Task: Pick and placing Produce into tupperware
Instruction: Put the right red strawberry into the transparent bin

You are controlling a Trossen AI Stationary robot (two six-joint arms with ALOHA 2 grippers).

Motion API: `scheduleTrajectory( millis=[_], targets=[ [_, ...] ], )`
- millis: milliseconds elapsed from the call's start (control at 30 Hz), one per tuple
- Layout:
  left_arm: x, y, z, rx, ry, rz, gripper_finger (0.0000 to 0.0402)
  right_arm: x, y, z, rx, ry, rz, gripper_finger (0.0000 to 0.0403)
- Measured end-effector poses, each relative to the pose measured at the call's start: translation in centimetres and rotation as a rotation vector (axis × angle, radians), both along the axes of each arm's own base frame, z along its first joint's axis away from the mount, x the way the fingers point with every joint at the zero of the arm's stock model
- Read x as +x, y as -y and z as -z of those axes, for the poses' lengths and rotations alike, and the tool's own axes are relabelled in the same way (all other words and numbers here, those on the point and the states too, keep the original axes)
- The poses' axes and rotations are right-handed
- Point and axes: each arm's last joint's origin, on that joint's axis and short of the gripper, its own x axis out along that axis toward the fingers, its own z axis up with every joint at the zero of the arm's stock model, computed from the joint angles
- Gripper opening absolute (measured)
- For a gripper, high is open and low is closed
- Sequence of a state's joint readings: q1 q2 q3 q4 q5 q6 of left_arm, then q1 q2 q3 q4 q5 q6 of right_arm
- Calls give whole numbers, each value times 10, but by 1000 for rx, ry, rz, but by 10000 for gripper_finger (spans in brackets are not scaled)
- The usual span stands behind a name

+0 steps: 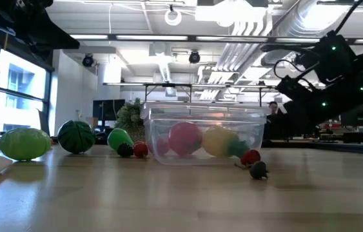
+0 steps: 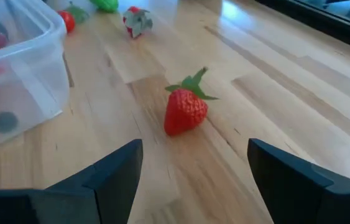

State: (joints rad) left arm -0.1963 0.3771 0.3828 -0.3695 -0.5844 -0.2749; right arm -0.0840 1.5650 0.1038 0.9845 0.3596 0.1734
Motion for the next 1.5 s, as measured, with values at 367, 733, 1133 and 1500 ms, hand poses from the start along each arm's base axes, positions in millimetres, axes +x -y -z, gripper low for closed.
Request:
scheduleTrajectory(
  millis=[367, 733, 1133, 1500],
  targets=[
    [0, 0, 0, 0, 0, 0, 1, 15, 37, -6, 12, -64, -101, 281],
    [0, 0, 0, 0, 0, 0, 1, 30, 43, 3, 35, -86, -129, 281],
    [0, 0, 0, 0, 0, 0, 1, 53, 49, 12, 48, -113, -168, 281],
    [0, 0, 0, 0, 0, 0, 1, 54, 46, 13, 62, -124, -167, 252]
  ],
)
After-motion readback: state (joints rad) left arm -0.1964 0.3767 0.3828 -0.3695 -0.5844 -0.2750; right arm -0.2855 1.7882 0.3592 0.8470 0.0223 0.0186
